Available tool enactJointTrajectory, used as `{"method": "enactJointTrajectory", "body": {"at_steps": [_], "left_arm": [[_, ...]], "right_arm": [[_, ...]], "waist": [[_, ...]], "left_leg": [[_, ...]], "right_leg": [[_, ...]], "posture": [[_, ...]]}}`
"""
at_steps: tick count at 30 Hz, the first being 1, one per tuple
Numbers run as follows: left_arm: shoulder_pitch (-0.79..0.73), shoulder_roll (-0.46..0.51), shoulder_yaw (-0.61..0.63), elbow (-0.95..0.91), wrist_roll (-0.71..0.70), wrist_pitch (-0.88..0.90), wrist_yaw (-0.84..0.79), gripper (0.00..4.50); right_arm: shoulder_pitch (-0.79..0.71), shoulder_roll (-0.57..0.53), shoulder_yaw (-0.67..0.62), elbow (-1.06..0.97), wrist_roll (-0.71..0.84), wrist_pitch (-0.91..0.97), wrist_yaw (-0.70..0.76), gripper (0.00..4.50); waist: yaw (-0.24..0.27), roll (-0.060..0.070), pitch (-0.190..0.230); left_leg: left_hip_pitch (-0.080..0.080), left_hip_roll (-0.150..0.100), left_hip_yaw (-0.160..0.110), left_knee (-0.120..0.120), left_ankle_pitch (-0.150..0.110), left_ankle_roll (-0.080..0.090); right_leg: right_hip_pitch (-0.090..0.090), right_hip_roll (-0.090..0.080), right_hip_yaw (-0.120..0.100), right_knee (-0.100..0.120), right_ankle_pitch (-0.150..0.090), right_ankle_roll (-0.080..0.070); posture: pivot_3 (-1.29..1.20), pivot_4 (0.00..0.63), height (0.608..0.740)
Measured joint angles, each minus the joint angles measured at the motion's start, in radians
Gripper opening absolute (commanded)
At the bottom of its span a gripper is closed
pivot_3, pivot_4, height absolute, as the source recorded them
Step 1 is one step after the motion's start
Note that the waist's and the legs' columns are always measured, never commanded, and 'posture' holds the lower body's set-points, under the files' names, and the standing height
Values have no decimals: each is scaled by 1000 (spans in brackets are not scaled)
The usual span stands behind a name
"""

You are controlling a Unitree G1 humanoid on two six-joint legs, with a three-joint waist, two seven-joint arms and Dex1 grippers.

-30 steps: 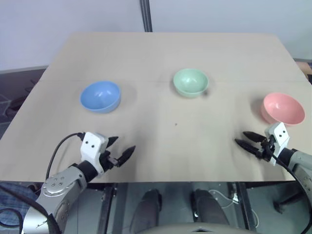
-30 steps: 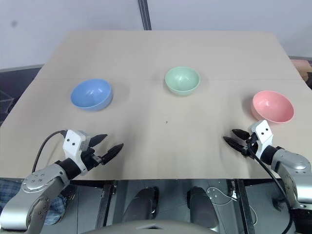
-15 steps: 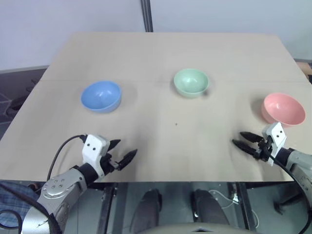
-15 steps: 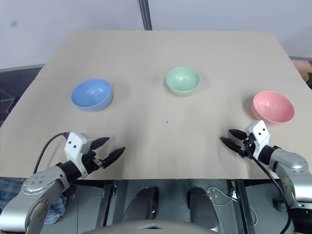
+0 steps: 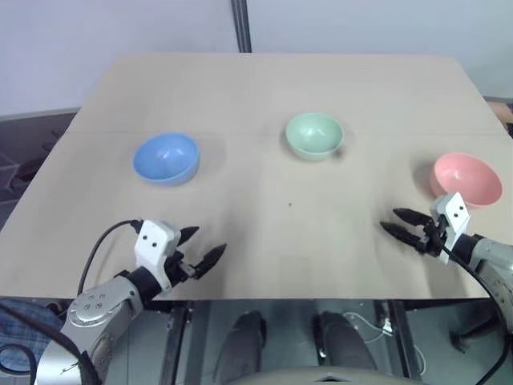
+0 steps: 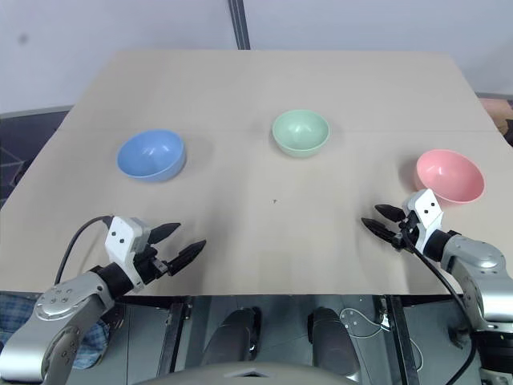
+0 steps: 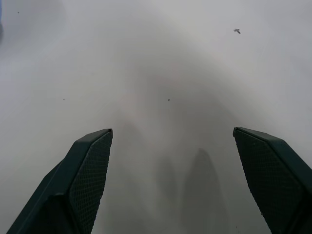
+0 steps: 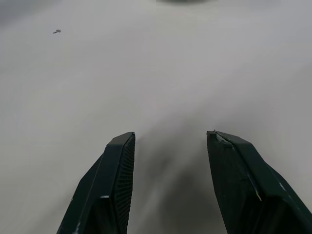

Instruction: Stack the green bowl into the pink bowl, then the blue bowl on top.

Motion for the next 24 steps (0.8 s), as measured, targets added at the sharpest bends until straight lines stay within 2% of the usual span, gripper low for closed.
{"method": "enactJointTrajectory", "body": {"at_steps": [9, 14, 18, 24], "left_arm": [[-40, -19, 0, -2, -44, -39, -26, 4189], [-68, 14, -3, -13, -89, -63, -113, 4189], [-145, 65, -27, -24, -149, -63, -202, 4189], [-284, 87, -42, 1, -218, -56, -266, 4189]], "right_arm": [[-2, -1, 0, 15, -2, -3, 3, 2433], [-44, -5, -6, 38, -17, 9, -32, 2433], [-110, -37, -15, 42, -13, 30, -51, 2433], [-191, -74, -54, 37, 26, 56, -59, 2433]], "waist": [[0, 0, 0], [-1, 0, 0], [0, 0, 0], [-1, 0, 0]], "left_leg": [[0, 0, 0, 0, 0, 0], [0, 0, 0, 0, 0, 0], [0, 0, 0, 0, 0, 0], [0, 0, 0, 0, 0, 0]], "right_leg": [[0, 0, 0, 0, 0, 0], [0, 0, 0, 0, 0, 0], [0, 0, 0, 0, 0, 0], [0, 0, 0, 0, 0, 0]], "posture": [[0, 150, 740], [0, 150, 740], [0, 150, 740], [0, 150, 740]]}}
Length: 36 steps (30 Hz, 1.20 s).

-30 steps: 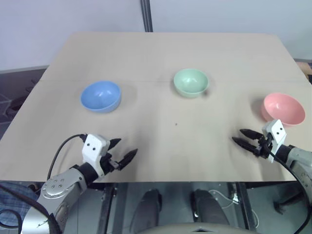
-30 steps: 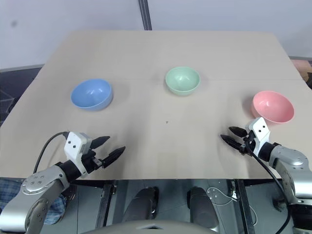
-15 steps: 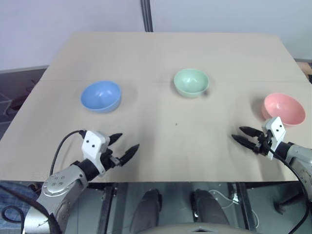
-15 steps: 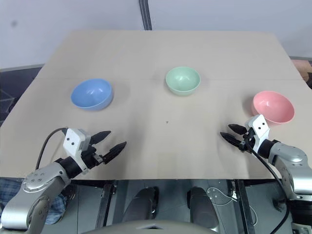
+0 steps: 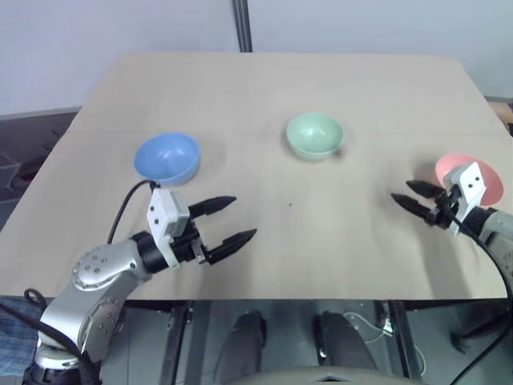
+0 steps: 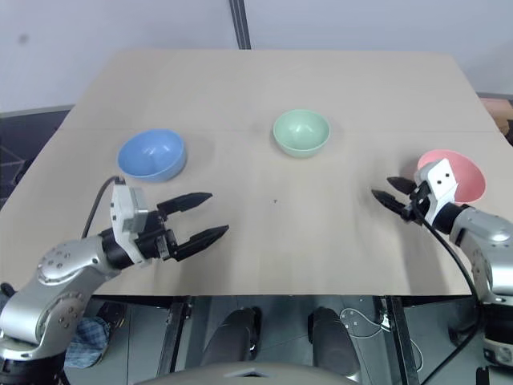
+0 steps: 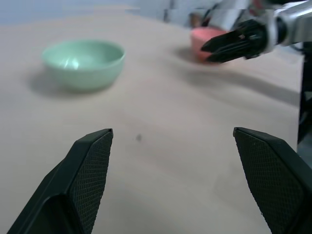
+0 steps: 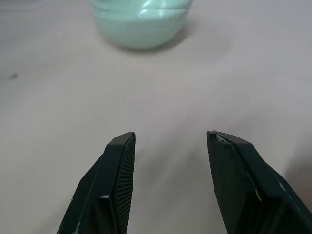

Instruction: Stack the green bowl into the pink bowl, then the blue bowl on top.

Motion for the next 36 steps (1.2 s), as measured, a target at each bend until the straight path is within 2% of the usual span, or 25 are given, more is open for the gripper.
{"method": "enactJointTrajectory", "body": {"at_steps": [3, 9, 15, 22, 27, 30, 32, 33, 36], "left_arm": [[-27, 2, -16, 18, -21, 7, -22, 4189], [-89, 2, -70, 40, -37, 20, -64, 4189], [-126, 13, -86, 76, -33, 19, -98, 4189], [-142, 24, -95, 101, -25, 19, -137, 4189], [-142, 34, -109, 107, -23, 19, -148, 4189], [-142, 42, -111, 107, -22, 19, -150, 4189], [-142, 47, -115, 109, -22, 20, -153, 4189], [-142, 47, -115, 109, -22, 20, -154, 4189], [-142, 49, -116, 109, -22, 20, -161, 4189]], "right_arm": [[-32, -19, -34, -11, 14, 13, -10, 2433], [-48, -135, -76, -13, -34, 81, -82, 2433], [22, -142, -59, -53, -42, 212, -107, 2433], [28, -153, -16, -51, -75, 358, -152, 2433], [14, -153, -5, -27, -94, 388, -163, 2433], [6, -153, 9, -18, -101, 387, -162, 1576], [1, -153, 13, -13, -104, 383, -161, 472], [-1, -153, 14, -13, -104, 381, -161, 184], [-17, -168, 17, -8, -127, 363, -159, 72]], "waist": [[-1, 0, 0], [4, 0, 0], [-1, 0, 0], [0, 0, 0], [-1, 0, 0], [-1, 0, 0], [-1, 0, 0], [-1, 0, 0], [-2, 0, 0]], "left_leg": [[0, 0, 0, 0, 0, 0], [-1, 0, 0, 0, 0, 0], [0, 0, 0, 0, 0, 0], [0, 0, 0, 0, 0, 0], [0, 0, 0, 0, 0, 0], [0, 0, 0, 0, 0, 0], [-1, 0, 0, 0, 0, 0], [-1, 0, 0, 0, 0, 0], [0, 0, 0, 0, 0, 0]], "right_leg": [[0, 0, 0, 0, 0, 0], [0, 0, 0, 0, 0, 0], [0, 0, 0, 0, 0, 0], [0, 0, 0, 0, 0, 0], [0, 0, 0, 0, 0, 0], [0, 1, 1, 0, 0, 0], [0, 0, 1, 0, 0, 0], [0, 0, 0, 0, 0, 0], [0, 1, 0, 0, 0, 0]], "posture": [[0, 150, 740], [0, 150, 740], [0, 150, 740], [0, 150, 740], [0, 150, 740], [0, 150, 740], [0, 150, 740], [0, 150, 740], [0, 150, 740]]}}
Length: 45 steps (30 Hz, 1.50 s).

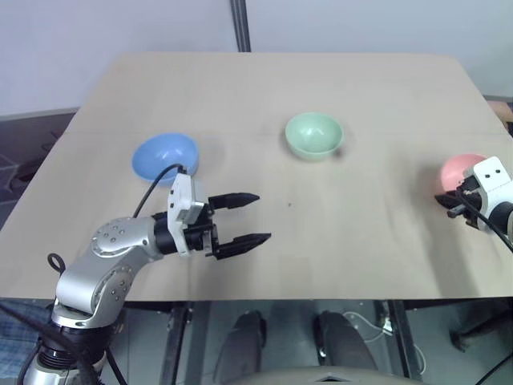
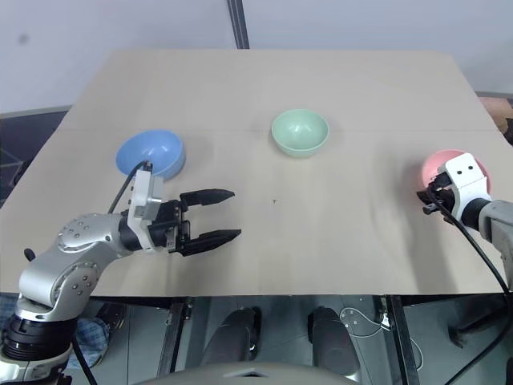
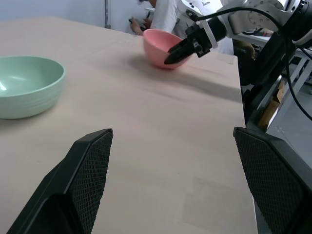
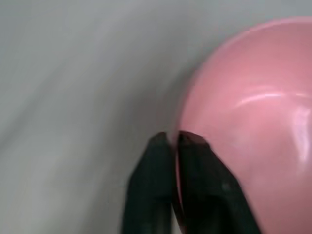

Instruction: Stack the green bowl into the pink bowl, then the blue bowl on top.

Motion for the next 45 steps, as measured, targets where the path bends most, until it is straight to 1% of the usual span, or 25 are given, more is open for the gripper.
{"method": "enactJointTrajectory", "body": {"at_steps": [8, 12, 16, 19, 20, 23, 25, 29, 33, 35, 36, 37, 39, 40, 41, 42, 43, 44, 45], "left_arm": [[2, 1, 0, 1, -4, 3, -8, 4189], [3, 1, 0, 8, -4, 2, -10, 4189], [0, 1, -1, 25, -3, 0, -15, 4189], [-4, 0, -3, 40, -1, -1, -23, 4189], [-7, 0, -5, 45, 0, -1, -26, 4189], [-33, -1, -24, 56, 7, -3, -32, 4189], [-36, -1, -29, 59, 11, -3, -33, 4189], [-35, -1, -31, 64, 16, -4, -35, 4189], [-22, -1, -30, 64, 17, -4, -30, 4189], [-11, 0, -30, 63, 18, -4, -23, 4189], [-8, 0, -29, 62, 18, -4, -22, 4189], [-3, 1, -29, 59, 18, -4, -21, 4189], [0, 2, -28, 51, 17, -4, -16, 4189], [1, 2, -27, 47, 17, -4, -13, 4189], [1, 2, -26, 45, 17, -4, -10, 4189], [2, 3, -25, 44, 17, -4, -9, 4189], [4, 4, -22, 43, 17, -4, -7, 4189], [5, 5, -21, 43, 17, -4, -6, 4189], [6, 7, -20, 42, 17, -4, -6, 4189]], "right_arm": [[-12, -2, 52, 27, -54, -65, 18, 72], [-34, -7, 98, -14, -37, -121, 110, 72], [-81, 9, 231, -236, 41, -189, 264, 72], [-130, 47, 297, -313, 69, -197, 303, 72], [-167, 78, 341, -329, 74, -191, 313, 72], [-242, 150, 453, -347, 73, -181, 330, 72], [-267, 170, 516, -346, 59, -177, 340, 72], [-311, 205, 598, -316, 21, -176, 353, 72], [-333, 220, 642, -296, -17, -182, 361, 72], [-335, 223, 655, -283, -36, -193, 363, 756], [-337, 226, 656, -281, -42, -193, 361, 1015], [-341, 229, 656, -280, -45, -193, 360, 1401], [-357, 238, 656, -276, -47, -193, 360, 2541], [-361, 238, 655, -276, -47, -193, 361, 2882], [-363, 238, 655, -275, -47, -193, 362, 3582], [-363, 238, 655, -275, -47, -193, 364, 3801], [-363, 238, 654, -272, -46, -192, 368, 4306], [-363, 238, 652, -271, -44, -192, 370, 4408], [-363, 239, 647, -270, -40, -190, 372, 4408]], "waist": [[0, 0, 0], [-5, 1, 1], [-2, 1, 1], [2, 1, 1], [3, 0, 1], [3, 0, 1], [4, 0, 1], [2, 0, 1], [2, 0, 1], [2, 0, 1], [2, 0, 1], [2, 0, 1], [1, 0, 1], [1, 0, 1], [1, 0, 1], [1, 0, 1], [1, 0, 1], [1, 0, 1], [1, 0, 1]], "left_leg": [[0, 0, 0, 1, 0, 0], [0, 1, 0, 0, 0, 0], [0, 1, -1, 0, 0, 0], [-1, 0, -1, 0, 0, 0], [-2, 0, -2, 1, 0, 0], [-2, 0, -3, 1, 0, 0], [-2, 0, -3, 1, 0, 0], [-2, 0, -4, 0, 0, 0], [-2, 0, -4, 0, 0, 0], [-2, 0, -4, 0, 0, 0], [-2, 0, -4, 0, 0, 0], [-2, 0, -4, 0, 0, 0], [-2, 0, -4, 0, 0, 0], [-2, 0, -4, 0, 0, 0], [-2, 0, -4, 0, 0, 0], [-2, 0, -4, 0, 0, 0], [-2, 0, -4, 0, 0, 0], [-2, 0, -4, 0, 0, 0], [-2, 0, -4, 0, 0, 0]], "right_leg": [[0, 0, 0, 0, 0, 0], [0, 1, 0, 0, 0, 0], [-1, 1, -1, 0, 0, 0], [0, 0, -2, 0, 0, 0], [0, 0, -2, -1, 0, 0], [-1, 0, -3, 0, 0, 0], [-1, 0, -4, 0, 0, 0], [-1, 0, -4, 0, 0, 0], [-1, 0, -4, 0, 0, 0], [-1, -1, -4, 0, 0, 0], [-1, -1, -4, 0, 0, 0], [-1, -1, -4, 0, 0, 0], [-1, 0, -4, 0, 0, 0], [-1, 0, -4, 0, 0, 0], [-1, 0, -4, 0, 0, 0], [-1, 0, -4, 0, 0, 0], [-1, 0, -4, 0, 0, 0], [-1, 0, -4, 0, 0, 0], [-1, 0, -4, 0, 0, 0]], "posture": [[0, 150, 740], [0, 150, 740], [0, 150, 740], [0, 150, 740], [0, 150, 740], [0, 150, 740], [0, 150, 740], [0, 150, 740], [0, 150, 740], [0, 150, 740], [0, 150, 740], [0, 150, 740], [0, 150, 740], [0, 150, 740], [0, 150, 740], [0, 150, 740], [0, 150, 740], [0, 150, 740], [0, 150, 740]]}}
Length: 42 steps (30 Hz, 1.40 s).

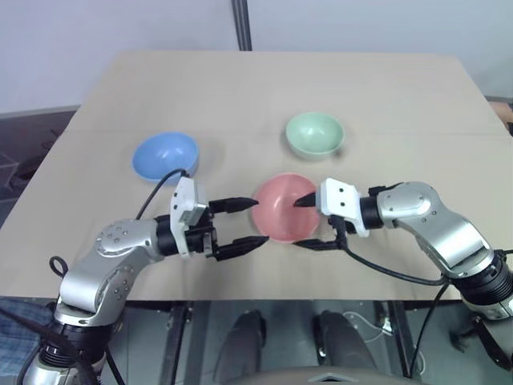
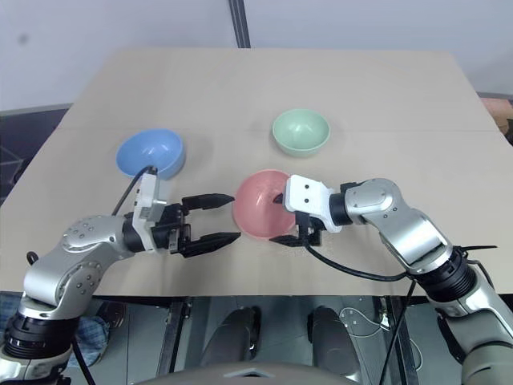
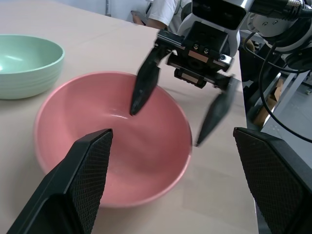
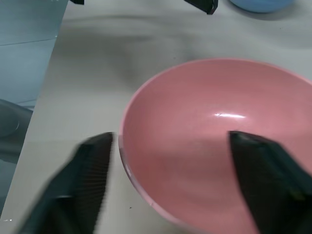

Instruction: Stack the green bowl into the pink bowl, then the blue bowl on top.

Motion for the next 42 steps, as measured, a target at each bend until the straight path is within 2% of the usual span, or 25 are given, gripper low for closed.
{"method": "enactJointTrajectory", "body": {"at_steps": [7, 13, 19, 21, 31, 41, 42], "left_arm": [[3, 5, 4, -4, 0, 0, 0, 4189], [2, 5, 5, -4, -1, 0, 1, 4189], [0, -23, 21, -4, -11, 1, 27, 4189], [-3, -38, 21, -4, -15, 1, 39, 4189], [-55, -116, 107, 15, -20, 1, 223, 4189], [-69, -103, 150, 44, 31, -17, 296, 4189], [-68, -102, 151, 51, 43, -19, 310, 4189]], "right_arm": [[-5, -29, -81, -12, 77, 52, 32, 4408], [-37, -58, -165, -30, 202, 153, 67, 4408], [-187, -13, -261, 143, 232, 184, 17, 4408], [-206, 12, -259, 204, 214, 167, -1, 4408], [-407, 170, -140, 688, -63, -60, -109, 4408], [-535, 305, -57, 1018, -251, -226, -168, 4408], [-549, 322, -32, 1080, -291, -256, -178, 4171]], "waist": [[1, 0, 0], [-1, 0, 0], [-1, 0, 0], [-1, 0, 0], [-3, 0, 0], [-4, 0, 0], [-5, 0, 0]], "left_leg": [[0, 0, 0, 0, 0, 0], [0, 0, 0, 0, 0, 0], [0, 0, 0, -1, 0, 0], [0, 0, 1, -1, 0, 0], [-1, -1, 1, -1, 0, 0], [-3, -1, 2, -4, 0, 0], [-2, -1, 3, -4, 0, -1]], "right_leg": [[0, 0, 0, 0, 0, 0], [0, 0, 0, 0, 0, 0], [0, 0, 0, 0, 0, 0], [0, 0, 0, 0, 0, 0], [-3, -1, 1, 0, 0, 0], [-6, -1, 2, 1, 0, 0], [-6, -1, 2, 1, 0, 0]], "posture": [[0, 150, 740], [0, 150, 740], [0, 150, 740], [0, 150, 740], [0, 150, 740], [0, 150, 740], [0, 150, 740]]}}
